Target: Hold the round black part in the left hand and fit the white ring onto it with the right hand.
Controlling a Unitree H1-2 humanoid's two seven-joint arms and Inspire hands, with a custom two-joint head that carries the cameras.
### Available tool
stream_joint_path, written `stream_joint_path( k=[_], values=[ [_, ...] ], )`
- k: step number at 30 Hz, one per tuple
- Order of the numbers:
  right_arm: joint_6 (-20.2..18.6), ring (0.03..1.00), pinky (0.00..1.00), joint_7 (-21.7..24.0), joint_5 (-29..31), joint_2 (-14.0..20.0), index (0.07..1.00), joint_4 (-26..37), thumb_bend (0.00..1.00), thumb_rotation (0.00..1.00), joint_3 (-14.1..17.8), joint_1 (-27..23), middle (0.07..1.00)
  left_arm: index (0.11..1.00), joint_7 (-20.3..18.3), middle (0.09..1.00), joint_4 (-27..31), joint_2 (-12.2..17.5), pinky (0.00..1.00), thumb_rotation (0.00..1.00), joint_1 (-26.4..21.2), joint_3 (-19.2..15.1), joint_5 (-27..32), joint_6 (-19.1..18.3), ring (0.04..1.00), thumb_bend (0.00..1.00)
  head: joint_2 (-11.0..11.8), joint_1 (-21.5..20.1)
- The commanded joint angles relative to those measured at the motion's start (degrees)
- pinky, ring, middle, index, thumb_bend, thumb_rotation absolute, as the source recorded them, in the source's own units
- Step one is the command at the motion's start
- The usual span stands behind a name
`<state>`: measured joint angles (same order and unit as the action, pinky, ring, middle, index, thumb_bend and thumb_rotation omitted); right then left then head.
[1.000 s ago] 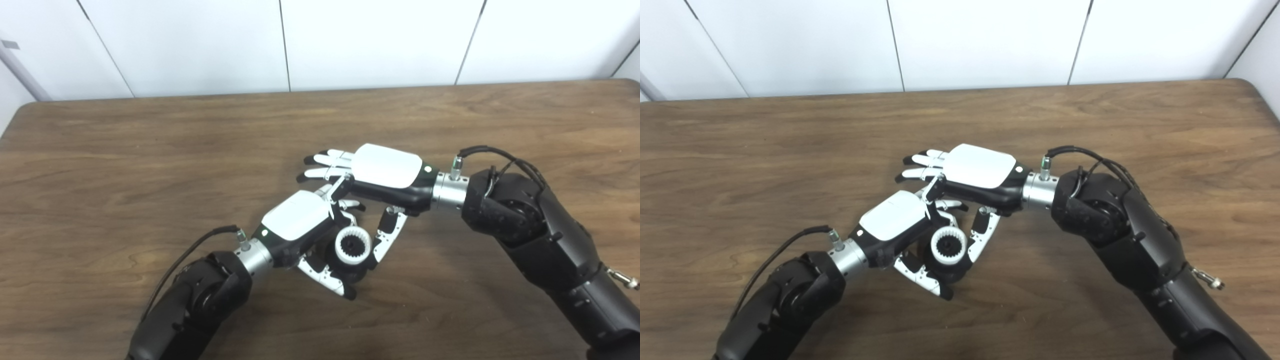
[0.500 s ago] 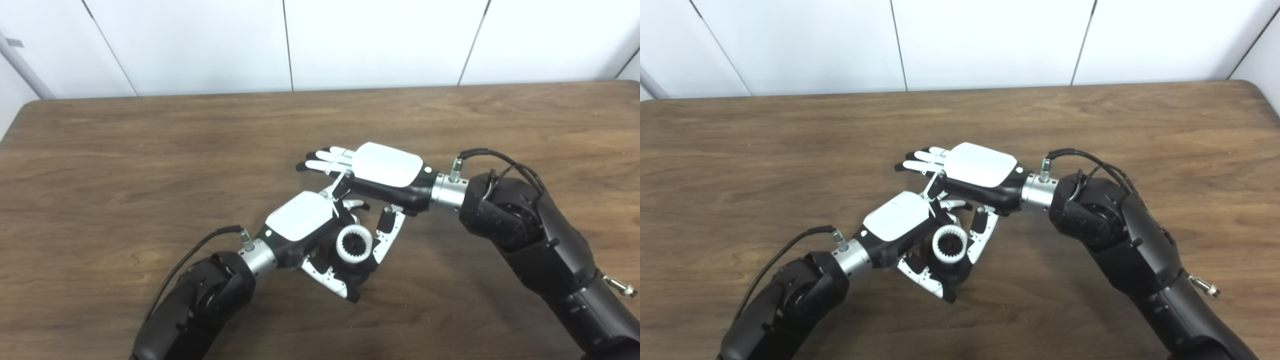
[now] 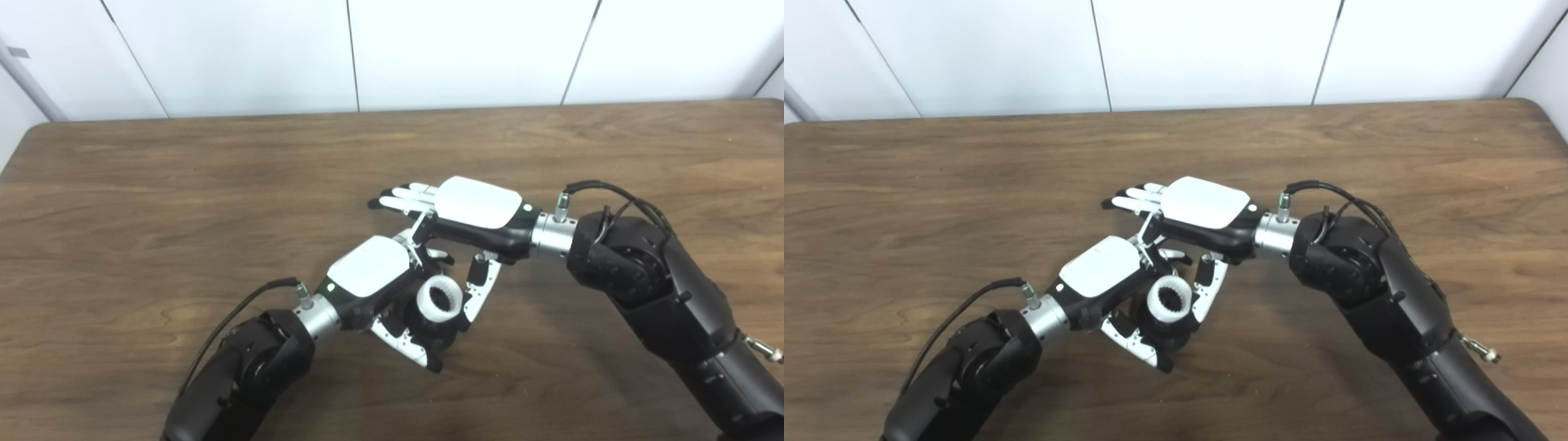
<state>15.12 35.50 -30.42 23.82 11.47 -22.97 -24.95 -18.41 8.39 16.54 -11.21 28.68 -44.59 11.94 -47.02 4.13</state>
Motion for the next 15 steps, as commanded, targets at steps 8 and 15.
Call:
stream_joint_path(
  k=[8, 15],
  values=[
    [-0.58, 1.0, 1.0, -0.36, 0.43, 0.29, 0.769, 1.79, 1.0, 0.25, 1.28, -2.25, 0.999, 0.48, 0.09, 0.853, 1.41, -0.37, 1.0, 0.07, -0.09, 0.66, 0.8, 2.15, 1.0, 0.52, 0.06, -0.01],
    [-0.69, 1.0, 1.0, -0.67, -0.78, 0.25, 0.866, 2.49, 1.0, 0.27, 1.65, -2.11, 1.0, 0.48, -0.5, 0.848, 1.41, -0.46, 1.0, 0.07, -0.25, 0.68, 0.99, 1.75, 1.0, 0.52, 0.2, 0.1]
  ],
)
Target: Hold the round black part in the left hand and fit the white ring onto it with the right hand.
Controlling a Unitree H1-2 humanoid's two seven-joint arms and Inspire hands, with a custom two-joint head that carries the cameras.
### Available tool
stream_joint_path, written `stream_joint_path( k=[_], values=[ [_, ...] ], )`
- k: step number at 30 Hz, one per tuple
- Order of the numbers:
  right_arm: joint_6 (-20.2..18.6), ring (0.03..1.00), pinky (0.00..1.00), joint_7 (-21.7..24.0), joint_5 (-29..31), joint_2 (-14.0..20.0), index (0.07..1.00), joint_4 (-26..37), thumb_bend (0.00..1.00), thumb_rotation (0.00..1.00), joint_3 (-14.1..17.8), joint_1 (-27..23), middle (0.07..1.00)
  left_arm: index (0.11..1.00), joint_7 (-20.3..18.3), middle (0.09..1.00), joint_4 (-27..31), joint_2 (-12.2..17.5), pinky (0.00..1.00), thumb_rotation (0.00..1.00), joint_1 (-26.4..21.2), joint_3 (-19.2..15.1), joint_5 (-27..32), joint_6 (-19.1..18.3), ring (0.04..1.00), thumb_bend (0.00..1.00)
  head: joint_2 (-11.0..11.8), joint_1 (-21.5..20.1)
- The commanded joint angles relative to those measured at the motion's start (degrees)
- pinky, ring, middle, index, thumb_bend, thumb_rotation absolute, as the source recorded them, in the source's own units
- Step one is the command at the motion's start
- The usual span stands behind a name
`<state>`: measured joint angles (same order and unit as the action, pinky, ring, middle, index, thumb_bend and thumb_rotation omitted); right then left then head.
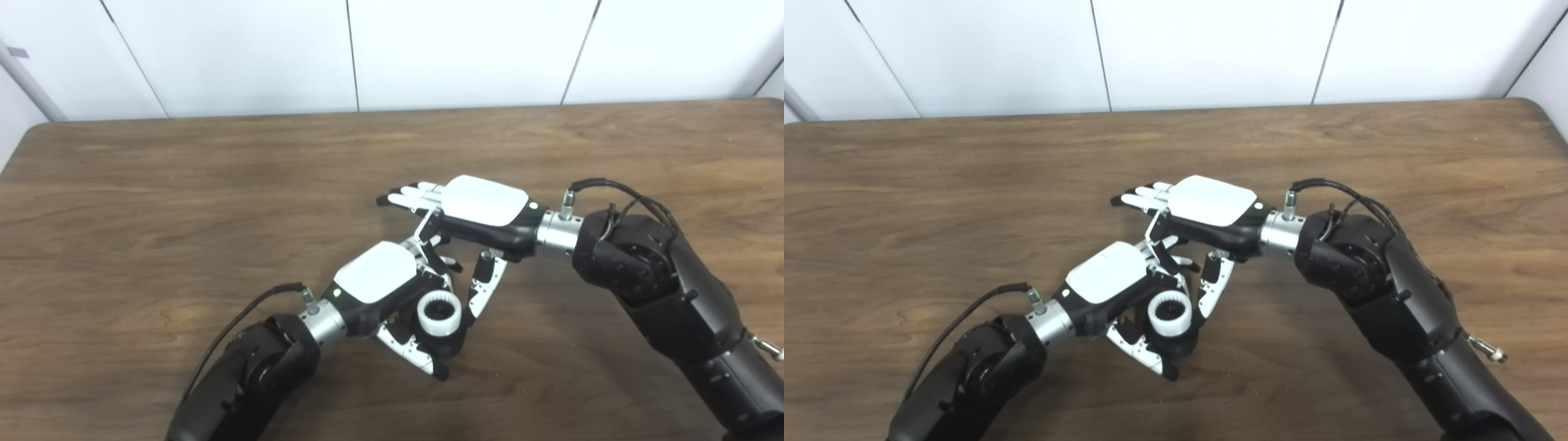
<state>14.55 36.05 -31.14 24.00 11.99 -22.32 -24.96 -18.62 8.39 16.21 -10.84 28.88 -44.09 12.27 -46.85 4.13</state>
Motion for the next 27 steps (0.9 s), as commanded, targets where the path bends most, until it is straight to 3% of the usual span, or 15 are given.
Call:
stream_joint_path(
  k=[1, 12, 16, 27],
  values=[
    [-0.2, 1.0, 1.0, -1.29, -0.25, -0.01, 0.869, 2.07, 1.0, 0.27, 1.05, -2.03, 1.0, 0.48, -0.47, 0.845, 1.48, -0.14, 1.0, 0.07, -0.67, 0.5, 0.39, 1.26, 1.0, 0.52, 0.03, 0.1],
    [-0.26, 1.0, 1.0, -1.1, -0.51, 0.0, 0.867, 2.27, 1.0, 0.28, 1.23, -2.7, 1.0, 0.481, -0.75, 0.849, 1.55, 0.44, 1.0, 0.07, -0.62, -0.04, 0.37, 1.1, 1.0, 0.52, -0.52, -0.55],
    [-1.49, 1.0, 1.0, -0.64, 0.04, 0.01, 0.856, 3.36, 1.0, 0.25, 1.8, -2.98, 1.0, 0.481, 0.9, 0.841, 0.36, 1.05, 1.0, 0.07, -0.81, -0.97, 0.4, 2.11, 1.0, 0.52, -0.61, -1.13],
    [-3.96, 1.0, 1.0, 1.37, 1.11, 0.81, 0.822, 5.71, 1.0, 0.21, 2.45, -3.66, 1.0, 0.482, 3.25, 0.827, -4.11, 2.87, 1.0, 0.06, -2.41, -6.05, 1.76, 4.44, 1.0, 0.52, -1.4, -2.05]
  ],
)
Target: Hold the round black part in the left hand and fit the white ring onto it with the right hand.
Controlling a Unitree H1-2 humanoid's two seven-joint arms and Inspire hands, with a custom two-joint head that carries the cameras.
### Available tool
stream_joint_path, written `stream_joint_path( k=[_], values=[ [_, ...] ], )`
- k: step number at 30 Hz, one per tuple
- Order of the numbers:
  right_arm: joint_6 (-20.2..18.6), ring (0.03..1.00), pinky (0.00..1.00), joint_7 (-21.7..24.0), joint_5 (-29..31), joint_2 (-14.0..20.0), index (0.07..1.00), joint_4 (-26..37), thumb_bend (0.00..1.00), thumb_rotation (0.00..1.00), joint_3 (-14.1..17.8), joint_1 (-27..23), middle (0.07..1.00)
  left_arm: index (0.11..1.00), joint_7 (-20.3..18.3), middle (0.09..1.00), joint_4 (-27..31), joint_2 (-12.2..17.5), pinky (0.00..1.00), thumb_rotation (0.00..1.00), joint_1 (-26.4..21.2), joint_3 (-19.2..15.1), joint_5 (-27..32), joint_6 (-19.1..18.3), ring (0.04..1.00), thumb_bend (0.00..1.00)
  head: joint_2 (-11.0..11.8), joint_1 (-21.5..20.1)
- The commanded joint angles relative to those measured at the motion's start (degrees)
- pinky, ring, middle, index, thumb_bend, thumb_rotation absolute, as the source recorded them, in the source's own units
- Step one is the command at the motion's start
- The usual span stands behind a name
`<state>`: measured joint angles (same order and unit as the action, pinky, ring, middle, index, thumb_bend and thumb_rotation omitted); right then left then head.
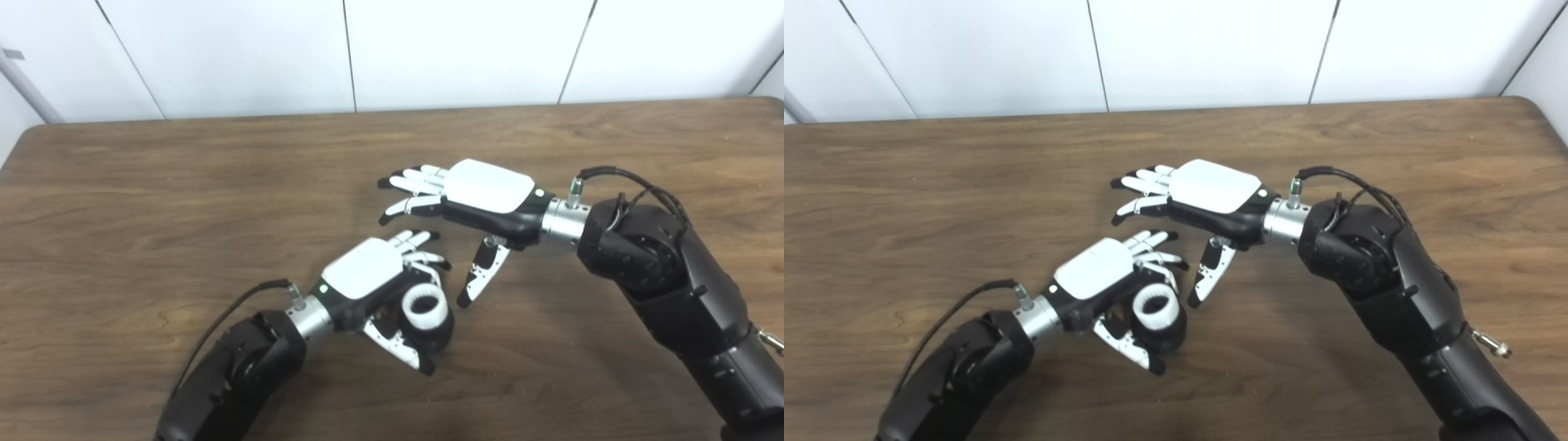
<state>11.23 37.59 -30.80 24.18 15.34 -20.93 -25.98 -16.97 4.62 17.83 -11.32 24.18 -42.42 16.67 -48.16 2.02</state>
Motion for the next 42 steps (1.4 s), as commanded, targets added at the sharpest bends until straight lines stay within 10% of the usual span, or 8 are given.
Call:
stream_joint_path(
  k=[1, 27, 30, 36, 42],
  values=[
    [-1.18, 1.0, 1.0, 0.34, 0.98, 0.83, 0.822, 2.77, 1.0, 0.2, 1.1, -2.69, 1.0, 0.482, 1.82, 0.825, -0.8, 1.36, 1.0, 0.06, -2.18, -1.73, -0.07, 0.22, 1.0, 0.52, -0.08, -0.17],
    [-5.65, 1.0, 1.0, 1.45, 0.84, 0.54, 0.808, 7.24, 0.97, 0.04, 3.16, -4.14, 1.0, 0.492, 9.24, 0.813, -9.72, 6.05, 1.0, 0.07, -4.48, -5.07, -2.67, 4.31, 0.972, 0.52, 0.15, -0.32],
    [-5.17, 1.0, 1.0, 0.91, 0.42, 0.41, 0.806, 6.93, 0.97, 0.03, 3.19, -4.05, 1.0, 0.631, 8.89, 0.835, -9.83, 6.15, 1.0, 0.18, -4.37, -5.03, -2.13, 4.08, 0.975, 0.95, 0.59, -0.1],
    [-5.25, 1.0, 1.0, 0.46, -0.36, 0.12, 0.809, 6.37, 0.96, 0.03, 3.13, -4.03, 1.0, 0.931, 5.65, 0.927, -7.75, 6.19, 1.0, 0.3, -3.96, -4.73, -1.67, 1.27, 0.995, 1.0, 0.98, -0.2],
    [-4.41, 1.0, 1.0, -1.8, -1.73, -0.38, 0.832, 4.48, 0.97, 0.1, 3.52, -2.94, 1.0, 0.999, 3.58, 0.976, -4.81, 5.7, 1.0, 0.4, -2.06, -5.28, 2.24, -0.78, 1.0, 1.0, 1.65, 0.17]
  ],
)
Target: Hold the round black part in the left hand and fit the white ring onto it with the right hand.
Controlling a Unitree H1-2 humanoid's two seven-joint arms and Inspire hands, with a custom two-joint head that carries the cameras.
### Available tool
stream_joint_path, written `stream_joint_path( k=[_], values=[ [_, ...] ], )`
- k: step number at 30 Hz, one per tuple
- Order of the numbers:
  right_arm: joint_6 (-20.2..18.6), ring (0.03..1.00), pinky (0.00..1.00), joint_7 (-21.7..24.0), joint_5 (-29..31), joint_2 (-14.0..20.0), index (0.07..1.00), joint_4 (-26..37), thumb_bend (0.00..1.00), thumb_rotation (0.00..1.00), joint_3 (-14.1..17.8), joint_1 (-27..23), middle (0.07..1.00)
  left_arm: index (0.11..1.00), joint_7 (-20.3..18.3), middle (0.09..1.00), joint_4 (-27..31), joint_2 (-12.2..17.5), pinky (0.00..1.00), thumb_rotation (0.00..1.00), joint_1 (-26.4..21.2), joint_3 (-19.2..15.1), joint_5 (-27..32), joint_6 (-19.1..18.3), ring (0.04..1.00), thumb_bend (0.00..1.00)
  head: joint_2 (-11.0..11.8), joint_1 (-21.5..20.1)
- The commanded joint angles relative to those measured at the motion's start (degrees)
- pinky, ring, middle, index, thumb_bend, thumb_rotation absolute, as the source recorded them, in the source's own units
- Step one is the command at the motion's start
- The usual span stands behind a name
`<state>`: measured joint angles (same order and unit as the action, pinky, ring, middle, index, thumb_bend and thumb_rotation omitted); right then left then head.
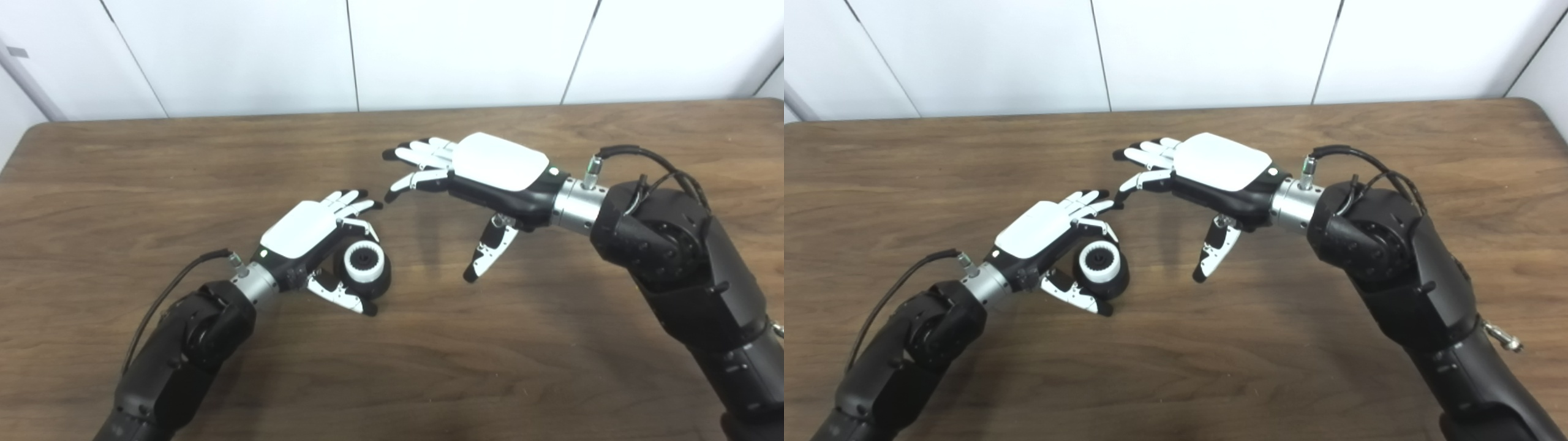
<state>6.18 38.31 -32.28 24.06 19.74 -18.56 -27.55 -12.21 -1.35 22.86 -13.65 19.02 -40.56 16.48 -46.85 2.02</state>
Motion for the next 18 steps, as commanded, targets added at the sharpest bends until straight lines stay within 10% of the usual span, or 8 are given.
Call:
stream_joint_path(
  k=[1, 18],
  values=[
    [0.88, 1.0, 1.0, -2.92, -0.38, -0.29, 0.85, -0.33, 0.97, 0.13, 1.14, -1.21, 0.997, 1.0, -1.23, 0.985, 1.38, 0.66, 1.0, 0.43, 0.44, -0.05, 0.72, -0.63, 1.0, 1.0, 0.34, 0.17],
    [-2.34, 1.0, 0.9, -10.52, -1.15, -2.68, 1.0, -8.32, 0.84, 0.22, 3.91, 4.47, 1.0, 1.0, -2.18, 1.0, 0.54, 2.1, 1.0, 0.44, 2.07, -3.75, 10.05, 0.01, 0.997, 1.0, 3.24, 0.51]
  ],
)
